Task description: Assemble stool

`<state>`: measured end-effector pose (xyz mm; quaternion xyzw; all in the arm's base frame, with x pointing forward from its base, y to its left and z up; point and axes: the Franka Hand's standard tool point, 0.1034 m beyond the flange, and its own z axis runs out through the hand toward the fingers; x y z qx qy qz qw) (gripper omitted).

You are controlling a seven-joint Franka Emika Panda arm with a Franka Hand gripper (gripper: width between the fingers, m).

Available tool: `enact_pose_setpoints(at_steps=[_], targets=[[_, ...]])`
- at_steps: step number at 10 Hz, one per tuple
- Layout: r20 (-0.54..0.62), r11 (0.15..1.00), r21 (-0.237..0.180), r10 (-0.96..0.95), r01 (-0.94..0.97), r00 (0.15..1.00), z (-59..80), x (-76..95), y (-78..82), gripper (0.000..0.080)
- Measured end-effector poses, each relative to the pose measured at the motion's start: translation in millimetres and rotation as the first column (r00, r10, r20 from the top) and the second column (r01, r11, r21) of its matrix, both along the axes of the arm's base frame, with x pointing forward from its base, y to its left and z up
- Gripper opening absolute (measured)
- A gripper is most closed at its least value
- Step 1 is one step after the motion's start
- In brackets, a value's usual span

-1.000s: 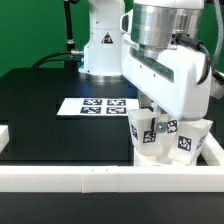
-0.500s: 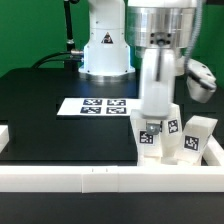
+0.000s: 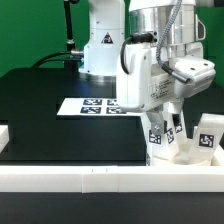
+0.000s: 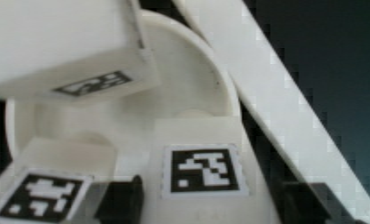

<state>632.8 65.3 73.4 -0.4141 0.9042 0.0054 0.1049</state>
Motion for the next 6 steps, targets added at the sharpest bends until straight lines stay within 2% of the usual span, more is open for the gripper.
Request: enact_pose_setpoints(at_steps=[4, 6], targets=[[0.033, 0.992, 0.072, -0.104, 0.101, 0.994, -1.6, -1.2, 19.0, 0.034], [0.041, 0.997, 0.061, -0.057, 0.054, 0.998, -1.6, -1.1, 19.0, 0.034]])
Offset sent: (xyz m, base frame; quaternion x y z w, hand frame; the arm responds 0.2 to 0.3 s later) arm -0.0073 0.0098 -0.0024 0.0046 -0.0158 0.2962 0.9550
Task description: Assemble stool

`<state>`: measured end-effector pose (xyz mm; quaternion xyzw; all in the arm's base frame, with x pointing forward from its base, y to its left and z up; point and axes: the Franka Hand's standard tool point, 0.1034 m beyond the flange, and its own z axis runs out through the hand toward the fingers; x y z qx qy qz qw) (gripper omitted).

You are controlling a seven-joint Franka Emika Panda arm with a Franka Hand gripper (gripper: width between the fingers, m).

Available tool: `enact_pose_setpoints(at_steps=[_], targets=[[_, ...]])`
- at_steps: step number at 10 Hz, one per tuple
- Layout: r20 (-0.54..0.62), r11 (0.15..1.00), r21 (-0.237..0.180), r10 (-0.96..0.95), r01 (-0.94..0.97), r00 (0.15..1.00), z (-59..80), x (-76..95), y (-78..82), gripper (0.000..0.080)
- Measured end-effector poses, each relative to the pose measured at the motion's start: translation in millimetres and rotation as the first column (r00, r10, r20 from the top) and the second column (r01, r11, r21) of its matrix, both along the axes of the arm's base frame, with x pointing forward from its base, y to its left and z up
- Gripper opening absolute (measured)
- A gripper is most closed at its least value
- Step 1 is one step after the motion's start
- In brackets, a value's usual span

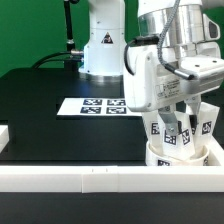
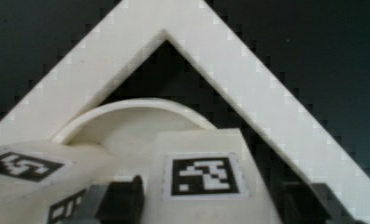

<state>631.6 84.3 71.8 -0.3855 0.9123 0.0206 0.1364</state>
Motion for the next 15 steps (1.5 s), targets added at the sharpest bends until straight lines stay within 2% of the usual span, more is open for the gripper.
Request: enact_pose_setpoints(at_steps=[1, 2, 3, 4, 6, 9, 10, 11, 12, 13, 15], targets=[[0.0, 1.0, 0.0, 0.002, -0.002, 1.0, 0.3, 0.0, 0.0, 0.0415], [-0.002, 0.999, 0.006, 0.033, -0.033, 0.999, 6.3, 0.5, 1.9, 0.0415], [0.013, 0.999, 0.015, 0.05, -0.051, 0.999, 17.5, 2.9, 5.2, 0.0577], [0.025, 0.998, 0.024, 0.051, -0.051, 0.998, 27.1, 3.4, 8.8, 0.0635], [0.073, 0.985, 0.002, 0.174, -0.174, 0.982, 47.5, 8.9, 12.8, 0.0647], [0.098, 0.905, -0.09, 0.425, -0.417, 0.9, 45.5, 8.8, 10.2, 0.0649], [0.095, 0.838, -0.138, 0.541, -0.528, 0.835, 45.5, 8.9, 8.8, 0.0649], [0.063, 0.673, -0.212, 0.733, -0.708, 0.678, 46.5, 9.2, 7.5, 0.0649], [0.039, 0.535, -0.258, 0.838, -0.804, 0.545, 49.1, 12.2, 4.0, 0.0649], [0.003, 0.351, -0.308, 0.93, -0.884, 0.368, 51.3, 15.1, -1.3, 0.0649], [-0.038, 0.213, -0.342, 0.97, -0.915, 0.24, 51.6, 16.2, -4.7, 0.0649]])
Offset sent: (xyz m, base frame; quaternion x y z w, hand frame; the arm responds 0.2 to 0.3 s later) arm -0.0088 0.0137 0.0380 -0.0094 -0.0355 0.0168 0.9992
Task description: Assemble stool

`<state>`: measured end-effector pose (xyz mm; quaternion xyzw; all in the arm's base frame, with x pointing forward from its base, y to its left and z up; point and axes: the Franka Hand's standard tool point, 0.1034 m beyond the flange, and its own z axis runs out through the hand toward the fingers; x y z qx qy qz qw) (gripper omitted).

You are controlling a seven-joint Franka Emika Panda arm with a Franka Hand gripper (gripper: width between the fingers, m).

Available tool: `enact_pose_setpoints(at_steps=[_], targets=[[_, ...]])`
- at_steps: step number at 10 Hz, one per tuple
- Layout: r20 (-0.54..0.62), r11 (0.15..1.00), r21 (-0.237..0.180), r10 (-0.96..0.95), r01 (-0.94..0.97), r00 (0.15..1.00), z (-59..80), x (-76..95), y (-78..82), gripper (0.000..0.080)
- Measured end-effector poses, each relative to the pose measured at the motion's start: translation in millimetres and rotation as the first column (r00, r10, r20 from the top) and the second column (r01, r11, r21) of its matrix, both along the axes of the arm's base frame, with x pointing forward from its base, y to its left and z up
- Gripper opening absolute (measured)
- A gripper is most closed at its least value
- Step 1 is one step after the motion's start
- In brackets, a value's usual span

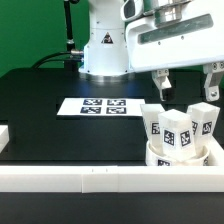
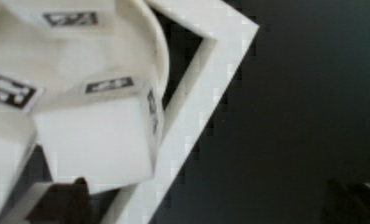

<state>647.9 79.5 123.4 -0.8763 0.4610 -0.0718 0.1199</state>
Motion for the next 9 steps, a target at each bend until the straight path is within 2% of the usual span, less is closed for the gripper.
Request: enact_pose_setpoints(at_steps=[1, 2, 3, 4, 5, 6, 7, 8, 9], targets=[[0.012, 0.992, -0.041, 0.12, -0.12, 0.993, 0.0, 0.1, -2.2, 0.0649], [0.018, 0.946, -0.111, 0.31, -0.306, 0.951, -0.4, 0.2, -5.8, 0.0649], [-0.001, 0.831, -0.202, 0.529, -0.519, 0.848, -1.5, -0.3, -9.9, 0.0649], [-0.022, 0.763, -0.234, 0.615, -0.602, 0.788, -2.9, -1.6, -10.5, 0.0649], [-0.063, 0.616, -0.278, 0.754, -0.737, 0.654, -3.3, -2.1, -13.4, 0.0649], [-0.097, 0.506, -0.279, 0.831, -0.816, 0.548, -4.4, -4.3, -15.7, 0.0649], [-0.108, 0.452, -0.285, 0.861, -0.845, 0.497, -4.4, -4.0, -18.7, 0.0649], [-0.114, 0.461, -0.272, 0.856, -0.845, 0.504, -5.3, -5.8, -18.8, 0.0649], [-0.133, 0.471, -0.235, 0.851, -0.851, 0.508, -5.7, -9.1, -17.8, 0.0649]])
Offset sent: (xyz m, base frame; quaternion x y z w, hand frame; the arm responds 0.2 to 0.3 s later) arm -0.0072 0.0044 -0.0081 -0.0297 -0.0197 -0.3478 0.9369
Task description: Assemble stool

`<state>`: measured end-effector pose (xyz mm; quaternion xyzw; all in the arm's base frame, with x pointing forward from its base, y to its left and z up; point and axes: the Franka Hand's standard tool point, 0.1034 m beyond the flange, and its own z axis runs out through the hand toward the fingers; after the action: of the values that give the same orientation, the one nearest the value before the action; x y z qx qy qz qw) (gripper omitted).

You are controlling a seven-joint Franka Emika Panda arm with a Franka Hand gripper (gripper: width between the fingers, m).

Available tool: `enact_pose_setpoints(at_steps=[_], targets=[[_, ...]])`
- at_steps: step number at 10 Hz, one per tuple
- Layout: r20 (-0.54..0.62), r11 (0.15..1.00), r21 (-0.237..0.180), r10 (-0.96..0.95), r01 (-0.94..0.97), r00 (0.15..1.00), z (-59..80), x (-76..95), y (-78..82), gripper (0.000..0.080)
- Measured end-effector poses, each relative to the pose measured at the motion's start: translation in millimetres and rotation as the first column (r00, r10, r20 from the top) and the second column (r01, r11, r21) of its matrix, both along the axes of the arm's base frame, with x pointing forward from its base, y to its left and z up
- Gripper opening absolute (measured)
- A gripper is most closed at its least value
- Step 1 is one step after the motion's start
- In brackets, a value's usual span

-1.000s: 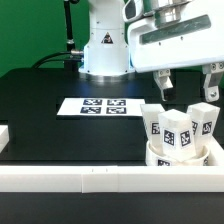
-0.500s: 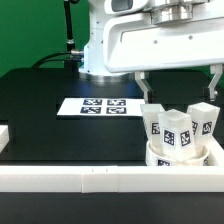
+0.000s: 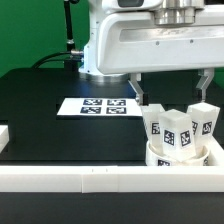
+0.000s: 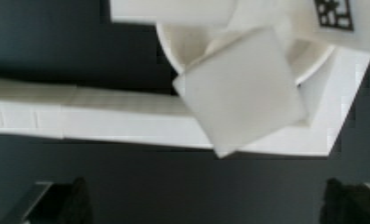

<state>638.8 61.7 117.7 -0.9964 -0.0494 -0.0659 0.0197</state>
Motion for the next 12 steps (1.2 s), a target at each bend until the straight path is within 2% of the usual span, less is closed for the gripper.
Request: enact_pose_setpoints(at_steps=[1, 2, 3, 4, 5, 7, 9, 12], targets=[[0.008, 1.0, -0.002, -0.003, 0.003, 1.0, 1.1, 2.2, -1.4, 0.0649], [-0.026, 1.0, -0.005, 0.025, -0.025, 0.999, -1.9, -3.1, -3.7, 0.0649], [-0.167, 0.998, 0.007, 0.059, -0.059, 0.984, -4.6, -14.5, -2.7, 0.0649], [-0.238, 0.998, -0.024, 0.049, -0.056, 0.97, -1.9, -12.5, -0.3, 0.0649], [-0.275, 0.998, -0.022, 0.051, -0.06, 0.96, -2.8, -12.4, 0.6, 0.0649], [-0.238, 0.995, -0.023, 0.086, -0.094, 0.967, -5.5, -8.1, -1.1, 0.0649], [-0.218, 0.989, -0.013, 0.139, -0.146, 0.966, -8.6, -5.3, 10.9, 0.0649], [-0.218, 0.99, -0.014, 0.13, -0.137, 0.967, -8.3, -4.8, 7.4, 0.0649]])
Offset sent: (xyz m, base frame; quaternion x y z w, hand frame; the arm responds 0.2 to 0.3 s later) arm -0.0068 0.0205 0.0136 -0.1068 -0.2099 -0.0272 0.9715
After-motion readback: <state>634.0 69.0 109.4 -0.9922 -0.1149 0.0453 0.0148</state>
